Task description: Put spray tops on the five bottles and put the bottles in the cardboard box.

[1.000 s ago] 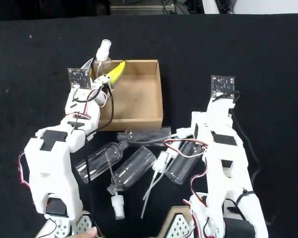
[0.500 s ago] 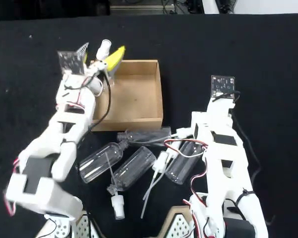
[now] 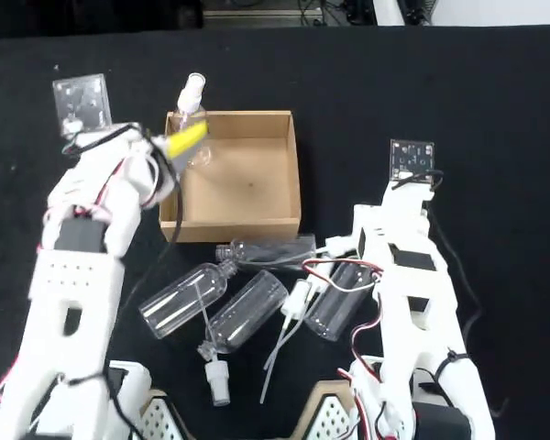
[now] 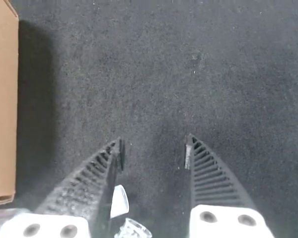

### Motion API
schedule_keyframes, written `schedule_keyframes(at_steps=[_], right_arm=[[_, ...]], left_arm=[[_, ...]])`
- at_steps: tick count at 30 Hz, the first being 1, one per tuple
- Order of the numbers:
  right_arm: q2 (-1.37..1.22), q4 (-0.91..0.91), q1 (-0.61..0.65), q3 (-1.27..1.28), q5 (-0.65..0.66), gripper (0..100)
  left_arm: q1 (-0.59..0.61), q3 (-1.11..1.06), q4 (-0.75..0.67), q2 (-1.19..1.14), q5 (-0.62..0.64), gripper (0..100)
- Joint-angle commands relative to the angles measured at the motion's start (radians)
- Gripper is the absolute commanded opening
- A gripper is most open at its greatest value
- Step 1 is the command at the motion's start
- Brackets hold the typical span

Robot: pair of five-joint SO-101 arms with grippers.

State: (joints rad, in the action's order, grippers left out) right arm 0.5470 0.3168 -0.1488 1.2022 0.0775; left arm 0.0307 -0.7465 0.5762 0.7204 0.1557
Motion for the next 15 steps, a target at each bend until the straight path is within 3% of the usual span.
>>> schedule_keyframes(at_steps=[1, 4, 10, 13, 15], right_arm=[[0.042, -0.025, -0.012, -0.004, -0.002, 17.3], [0.042, -0.025, -0.012, -0.004, -0.002, 17.3], [0.042, -0.025, -0.012, -0.004, -0.002, 17.3], [0.042, -0.025, -0.012, -0.004, -0.002, 17.3], [0.042, -0.025, -0.012, -0.004, -0.002, 17.3]], left_arm=[[0.031, 0.018, 0.304, 0.175, -0.009, 36], [0.054, -0.004, 0.446, 0.221, -0.161, 36], [-0.015, -0.048, 0.764, 0.23, -0.503, 36], [-0.05, -0.054, 0.893, 0.19, -0.591, 36], [-0.053, -0.076, 0.904, 0.16, -0.621, 36]])
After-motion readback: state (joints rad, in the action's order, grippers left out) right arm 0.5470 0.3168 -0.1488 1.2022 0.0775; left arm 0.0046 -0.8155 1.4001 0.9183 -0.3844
